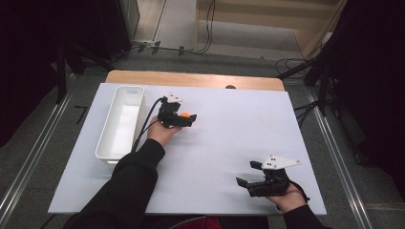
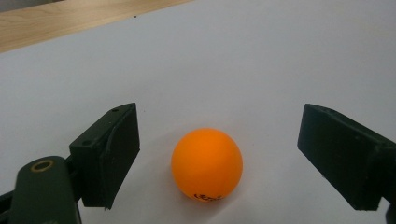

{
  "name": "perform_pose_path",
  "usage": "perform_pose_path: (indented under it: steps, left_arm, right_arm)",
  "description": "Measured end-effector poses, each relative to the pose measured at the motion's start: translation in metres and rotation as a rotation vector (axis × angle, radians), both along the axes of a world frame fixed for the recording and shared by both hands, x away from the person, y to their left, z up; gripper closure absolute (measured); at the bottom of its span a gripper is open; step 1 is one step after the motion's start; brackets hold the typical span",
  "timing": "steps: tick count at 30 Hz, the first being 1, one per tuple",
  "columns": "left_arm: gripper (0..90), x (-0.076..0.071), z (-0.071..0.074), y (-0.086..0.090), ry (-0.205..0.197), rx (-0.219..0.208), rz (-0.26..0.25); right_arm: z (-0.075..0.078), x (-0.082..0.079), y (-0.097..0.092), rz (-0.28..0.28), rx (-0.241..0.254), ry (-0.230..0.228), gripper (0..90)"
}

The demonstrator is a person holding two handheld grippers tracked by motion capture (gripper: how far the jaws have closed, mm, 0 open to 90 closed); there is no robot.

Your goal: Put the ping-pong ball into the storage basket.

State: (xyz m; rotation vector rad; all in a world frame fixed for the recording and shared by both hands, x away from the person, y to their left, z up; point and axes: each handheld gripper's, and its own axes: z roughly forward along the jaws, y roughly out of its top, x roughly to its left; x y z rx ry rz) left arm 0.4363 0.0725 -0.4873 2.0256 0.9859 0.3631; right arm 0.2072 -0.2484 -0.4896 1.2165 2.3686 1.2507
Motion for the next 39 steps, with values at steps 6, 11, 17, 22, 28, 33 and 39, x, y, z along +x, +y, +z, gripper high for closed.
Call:
perform_pose_path:
  steps: [6,11,17,22,28,33,39]
  left_arm:
    - [13.3,0.0,-0.006,-0.001,0.006,0.009,0.005]
    - [13.3,0.0,-0.009,-0.001,0.014,0.018,0.001]
    - [13.3,0.0,-0.014,-0.003,0.024,0.03,0.016]
    - [13.3,0.0,-0.018,-0.003,0.033,0.037,0.014]
    - [13.3,0.0,-0.022,-0.005,0.034,0.067,0.014]
    - [13.3,0.0,-0.023,-0.005,0.036,0.069,0.019]
    - [13.5,-0.001,-0.023,-0.006,0.032,0.085,0.023]
  right_arm:
    - [-0.001,0.001,0.0,0.004,0.002,0.002,14.7]
    - [-0.001,0.001,0.001,0.007,0.002,0.007,14.7]
    - [-0.001,0.0,0.001,0.006,0.003,0.01,14.7]
    - [-0.001,0.0,0.001,0.004,0.0,0.013,14.7]
    - [-0.001,0.0,0.001,0.007,-0.001,0.009,14.7]
    - [-0.001,0.0,0.001,0.007,-0.001,0.01,14.7]
    - [-0.001,0.0,0.001,0.007,0.001,0.01,14.7]
